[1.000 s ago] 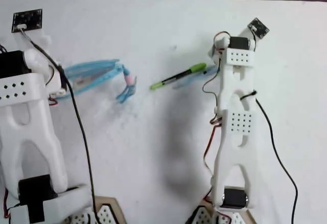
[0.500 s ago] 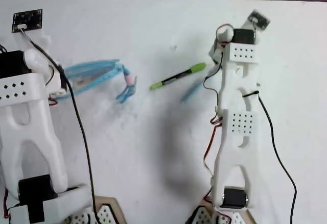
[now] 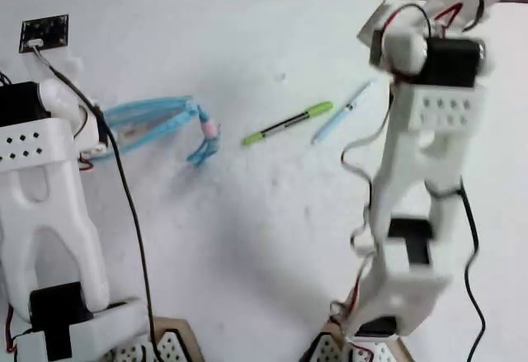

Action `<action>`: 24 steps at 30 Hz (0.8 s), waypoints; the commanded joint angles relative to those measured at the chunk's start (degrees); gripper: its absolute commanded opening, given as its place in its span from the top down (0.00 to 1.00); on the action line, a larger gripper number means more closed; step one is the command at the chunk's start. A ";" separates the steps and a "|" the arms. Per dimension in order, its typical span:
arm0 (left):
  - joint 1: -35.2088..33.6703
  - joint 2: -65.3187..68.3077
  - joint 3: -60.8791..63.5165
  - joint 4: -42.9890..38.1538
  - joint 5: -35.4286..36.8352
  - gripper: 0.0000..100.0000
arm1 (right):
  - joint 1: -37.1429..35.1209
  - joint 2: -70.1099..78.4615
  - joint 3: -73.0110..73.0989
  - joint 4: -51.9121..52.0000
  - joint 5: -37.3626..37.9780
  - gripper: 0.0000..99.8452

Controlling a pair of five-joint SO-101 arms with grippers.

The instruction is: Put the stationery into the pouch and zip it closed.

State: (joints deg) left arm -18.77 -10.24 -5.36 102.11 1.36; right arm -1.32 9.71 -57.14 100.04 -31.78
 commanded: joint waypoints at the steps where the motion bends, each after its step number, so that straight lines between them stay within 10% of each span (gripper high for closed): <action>1: 0.13 1.01 -0.35 -0.62 0.62 0.98 | -3.12 -15.60 11.52 1.27 0.53 0.98; 15: 0.31 1.01 -0.35 -0.62 0.62 0.98 | -13.23 -34.95 39.12 -10.68 0.53 0.98; 24: 0.13 1.01 -0.35 -0.53 0.62 0.98 | -3.82 -3.74 46.33 -20.62 1.93 0.83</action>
State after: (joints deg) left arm -18.77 -10.24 -5.36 102.11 1.36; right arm -8.18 -6.37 -7.03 80.44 -29.93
